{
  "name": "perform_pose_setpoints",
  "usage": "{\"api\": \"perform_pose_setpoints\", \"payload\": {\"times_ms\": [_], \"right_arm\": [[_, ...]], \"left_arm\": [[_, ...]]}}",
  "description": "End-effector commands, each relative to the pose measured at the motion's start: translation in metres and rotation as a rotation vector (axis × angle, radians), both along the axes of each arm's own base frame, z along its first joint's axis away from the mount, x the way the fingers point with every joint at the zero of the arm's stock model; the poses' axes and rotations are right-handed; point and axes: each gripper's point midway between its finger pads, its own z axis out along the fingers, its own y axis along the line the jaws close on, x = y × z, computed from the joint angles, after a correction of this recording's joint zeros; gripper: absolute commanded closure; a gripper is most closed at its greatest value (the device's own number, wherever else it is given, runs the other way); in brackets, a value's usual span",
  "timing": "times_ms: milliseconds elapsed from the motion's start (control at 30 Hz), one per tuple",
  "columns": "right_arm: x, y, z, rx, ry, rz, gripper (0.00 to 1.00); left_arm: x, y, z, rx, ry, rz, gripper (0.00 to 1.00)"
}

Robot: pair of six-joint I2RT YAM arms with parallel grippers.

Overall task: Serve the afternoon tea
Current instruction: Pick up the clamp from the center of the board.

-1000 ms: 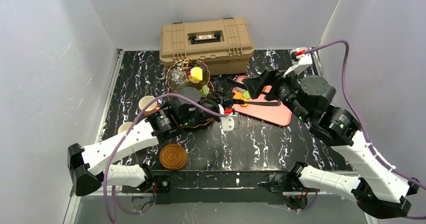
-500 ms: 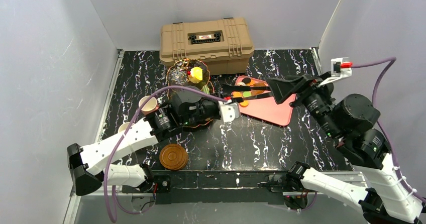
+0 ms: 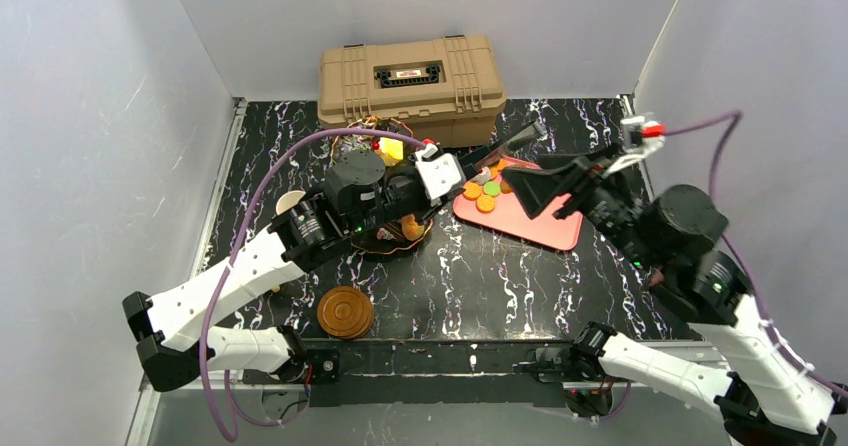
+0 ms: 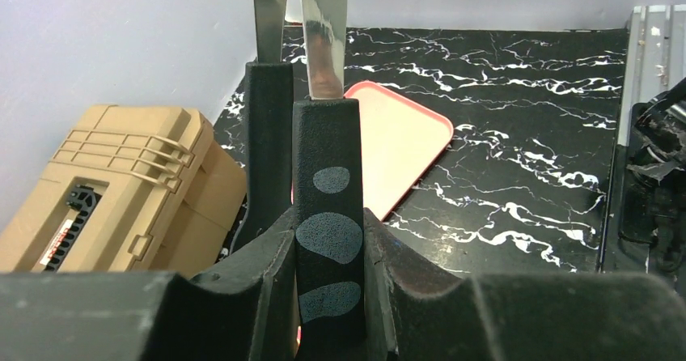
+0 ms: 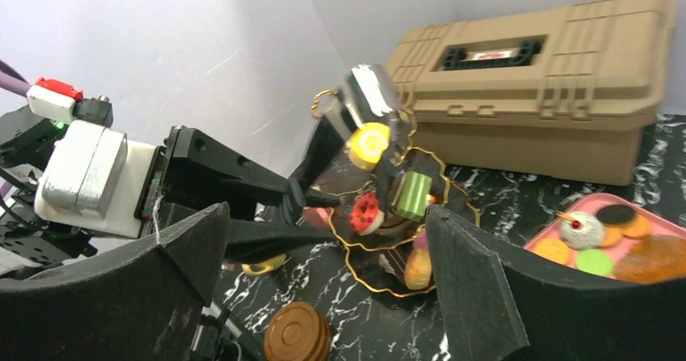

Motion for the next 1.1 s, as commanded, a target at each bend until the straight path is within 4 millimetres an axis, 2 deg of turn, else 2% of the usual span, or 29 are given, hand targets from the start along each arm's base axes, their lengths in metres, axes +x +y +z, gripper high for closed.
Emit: {"api": "perform_pose_setpoints", "payload": {"times_ms": [0, 200, 367, 433, 633, 733, 1067], "right_arm": [[0.002, 0.048, 0.007, 0.014, -0.021, 0.157, 0.02], [0.012, 0.070, 0.009, 0.025, -0.033, 0.184, 0.02], [0.020, 0.081, -0.006, -0.004, -0.004, 0.189, 0.01], [0.021, 0.079, -0.012, -0.016, 0.010, 0.180, 0.02], [0.014, 0.055, -0.015, -0.021, 0.010, 0.128, 0.02], [0.015, 0.051, -0.018, -0.039, 0.007, 0.109, 0.02], [0.021, 0.084, -0.005, -0.039, -0.039, 0.199, 0.02]], "left_arm": [[-0.004, 0.000, 0.022, -0.056, 0.005, -0.009, 1.00], [-0.008, 0.004, 0.030, -0.071, -0.008, -0.018, 1.00], [-0.011, 0.008, 0.034, -0.080, -0.016, -0.023, 1.00], [-0.011, 0.010, 0.036, -0.083, -0.021, -0.018, 1.00], [-0.012, 0.013, 0.040, -0.097, -0.021, -0.010, 1.00], [-0.016, 0.011, 0.043, -0.104, -0.013, -0.033, 1.00], [-0.035, 0.012, 0.048, -0.098, 0.028, -0.115, 1.00]]}}
